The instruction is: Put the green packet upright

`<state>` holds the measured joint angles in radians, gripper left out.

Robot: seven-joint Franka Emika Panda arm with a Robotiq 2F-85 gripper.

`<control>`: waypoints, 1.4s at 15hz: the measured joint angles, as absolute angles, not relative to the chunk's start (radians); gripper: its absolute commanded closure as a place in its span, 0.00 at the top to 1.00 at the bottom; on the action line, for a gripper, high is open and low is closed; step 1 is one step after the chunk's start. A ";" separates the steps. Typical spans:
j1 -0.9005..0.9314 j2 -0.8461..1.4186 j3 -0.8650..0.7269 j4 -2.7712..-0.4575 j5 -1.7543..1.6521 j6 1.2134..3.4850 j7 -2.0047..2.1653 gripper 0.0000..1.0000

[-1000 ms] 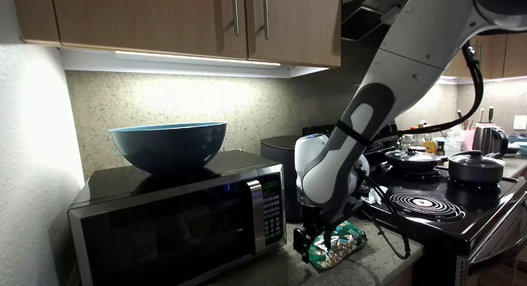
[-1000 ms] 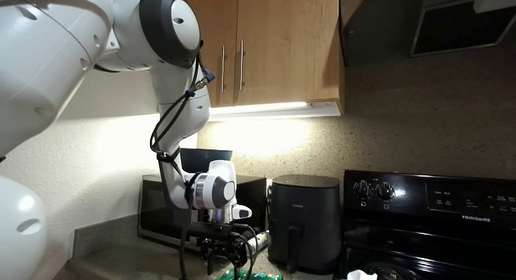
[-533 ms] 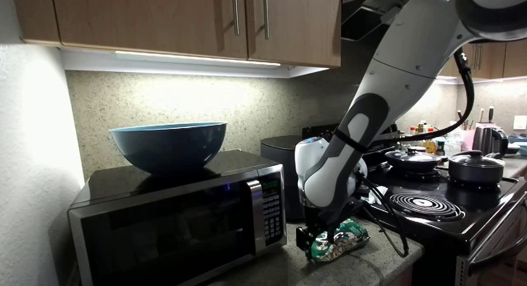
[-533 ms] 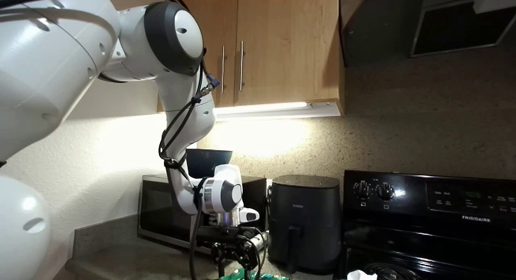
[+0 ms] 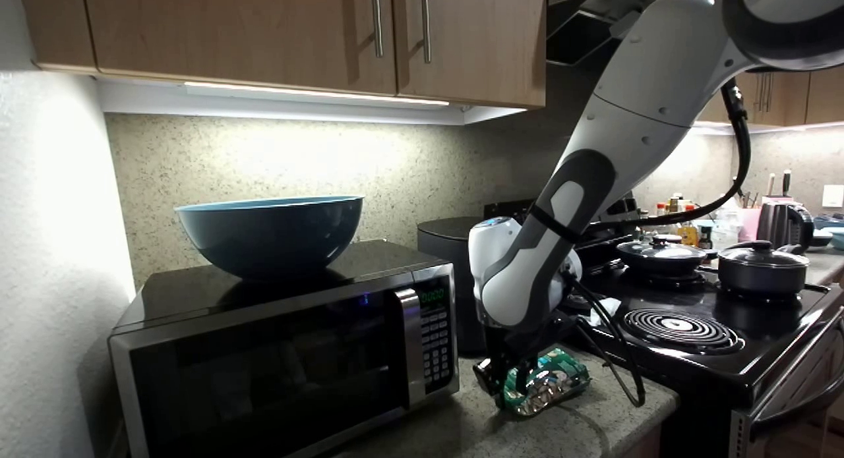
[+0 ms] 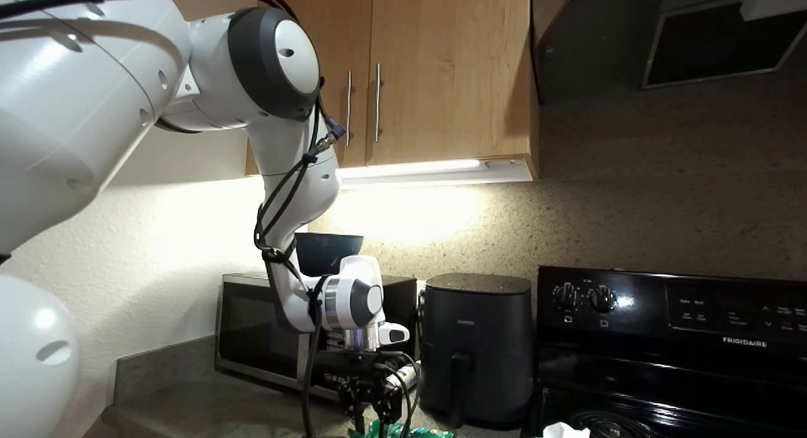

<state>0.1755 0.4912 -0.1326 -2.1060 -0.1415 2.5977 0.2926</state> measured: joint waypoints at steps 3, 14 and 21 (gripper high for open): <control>0.174 0.492 -0.135 -2.095 -0.141 2.582 0.293 0.05; 0.077 0.459 -0.040 -2.089 0.021 2.553 0.199 0.02; -0.137 0.215 0.091 -2.241 0.467 2.490 -0.160 0.02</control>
<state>-0.1374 0.2149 0.0906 -2.2411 0.4669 2.4903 -0.1604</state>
